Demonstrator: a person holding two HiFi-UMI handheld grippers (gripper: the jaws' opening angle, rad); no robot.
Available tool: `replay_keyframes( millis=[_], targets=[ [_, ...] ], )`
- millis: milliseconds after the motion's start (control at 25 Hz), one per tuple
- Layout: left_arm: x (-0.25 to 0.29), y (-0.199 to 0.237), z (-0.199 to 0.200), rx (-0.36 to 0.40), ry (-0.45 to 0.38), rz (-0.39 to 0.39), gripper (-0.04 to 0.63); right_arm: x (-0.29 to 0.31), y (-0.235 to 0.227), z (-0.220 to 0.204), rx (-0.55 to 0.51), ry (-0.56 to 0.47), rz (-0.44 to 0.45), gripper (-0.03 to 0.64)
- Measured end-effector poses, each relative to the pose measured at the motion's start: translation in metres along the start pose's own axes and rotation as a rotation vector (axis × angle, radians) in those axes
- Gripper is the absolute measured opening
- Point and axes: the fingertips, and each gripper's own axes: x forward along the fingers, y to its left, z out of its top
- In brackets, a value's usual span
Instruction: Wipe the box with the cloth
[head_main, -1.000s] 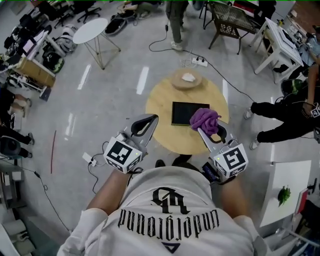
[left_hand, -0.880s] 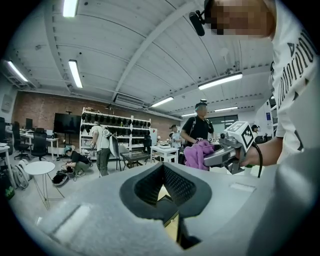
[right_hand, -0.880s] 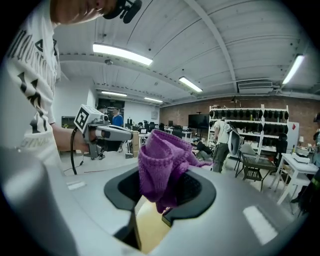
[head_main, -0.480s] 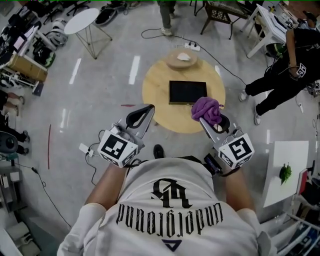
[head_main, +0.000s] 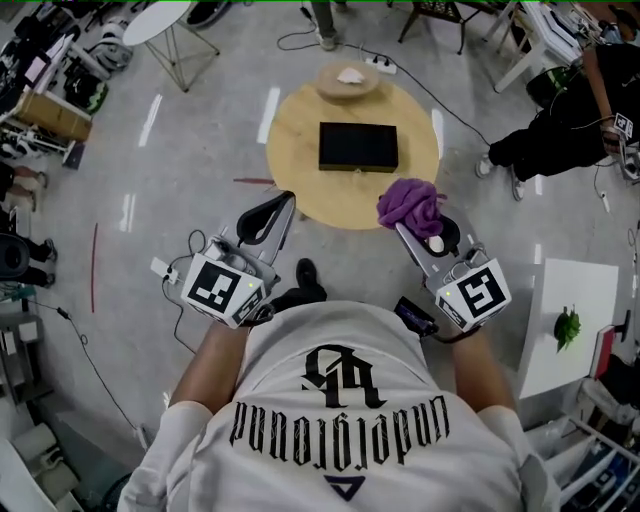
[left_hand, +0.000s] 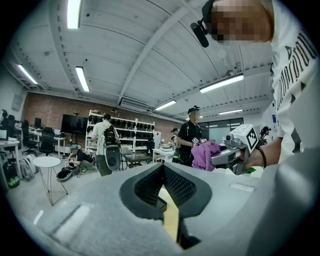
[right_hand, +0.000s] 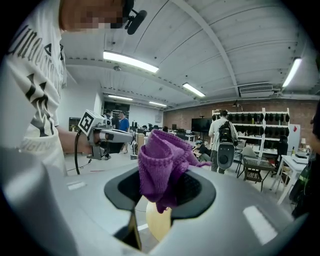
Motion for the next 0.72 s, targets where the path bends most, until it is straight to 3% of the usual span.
replay_keyframes(
  millis=[440,720],
  targets=[
    [0.006,-0.134,-0.034,-0.004,0.021,-0.008,0.006,-0.129,0.015,-0.063,0.039,0.014,0.005,0.138],
    [0.003,-0.174,-0.039,-0.002,0.027,-0.011,0.006,-0.169,0.022,-0.068,0.065,-0.01,0.009,0.138]
  ],
)
